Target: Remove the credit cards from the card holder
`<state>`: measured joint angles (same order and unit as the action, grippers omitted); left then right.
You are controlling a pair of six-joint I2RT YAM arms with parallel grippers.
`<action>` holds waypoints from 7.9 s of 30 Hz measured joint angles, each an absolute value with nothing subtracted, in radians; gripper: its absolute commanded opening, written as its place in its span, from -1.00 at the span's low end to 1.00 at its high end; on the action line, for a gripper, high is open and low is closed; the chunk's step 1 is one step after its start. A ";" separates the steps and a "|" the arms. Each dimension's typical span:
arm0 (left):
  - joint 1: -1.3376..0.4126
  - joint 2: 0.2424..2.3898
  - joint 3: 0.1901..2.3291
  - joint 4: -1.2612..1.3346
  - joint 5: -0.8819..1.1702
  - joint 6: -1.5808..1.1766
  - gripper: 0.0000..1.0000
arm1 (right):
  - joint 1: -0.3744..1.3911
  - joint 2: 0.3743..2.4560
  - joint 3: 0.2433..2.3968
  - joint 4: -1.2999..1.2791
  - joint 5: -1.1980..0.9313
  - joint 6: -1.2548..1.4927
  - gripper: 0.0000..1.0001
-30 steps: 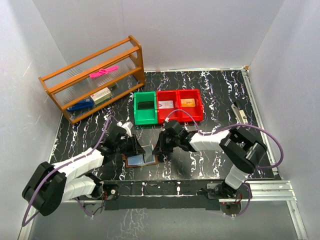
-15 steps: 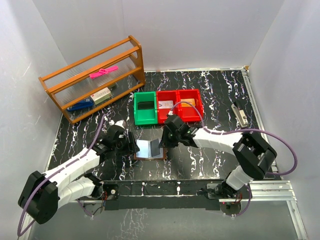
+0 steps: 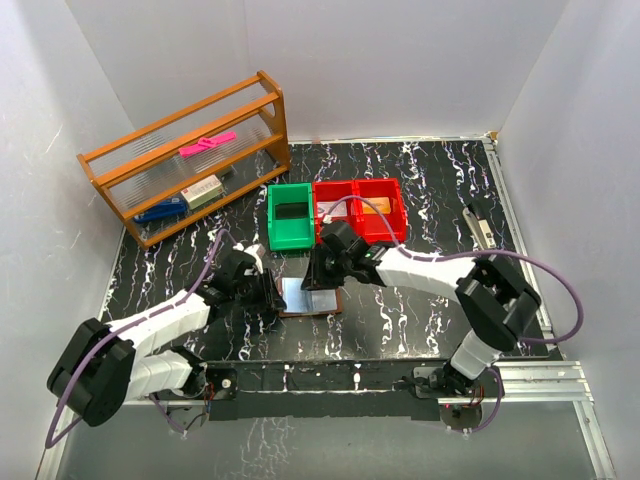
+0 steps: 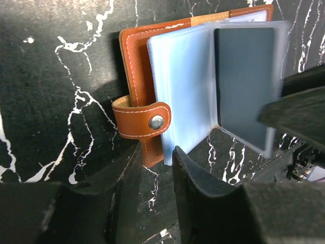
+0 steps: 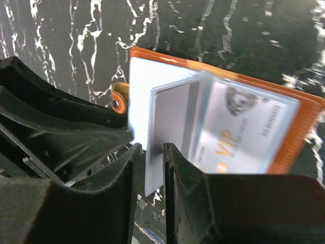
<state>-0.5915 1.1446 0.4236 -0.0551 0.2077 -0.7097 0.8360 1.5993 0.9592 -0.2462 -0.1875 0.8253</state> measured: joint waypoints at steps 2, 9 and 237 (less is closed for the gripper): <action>-0.591 1.145 0.423 -0.046 0.220 -0.710 -0.44 | 0.843 1.637 0.976 -0.212 -0.215 0.833 -0.46; -0.591 1.100 0.422 -0.070 0.204 -0.722 -0.45 | 0.867 1.773 1.040 -0.149 -0.279 0.853 -0.24; -0.613 0.744 0.767 -0.615 -0.176 -0.564 0.97 | 0.561 2.086 1.385 -0.035 -0.006 -1.058 -0.10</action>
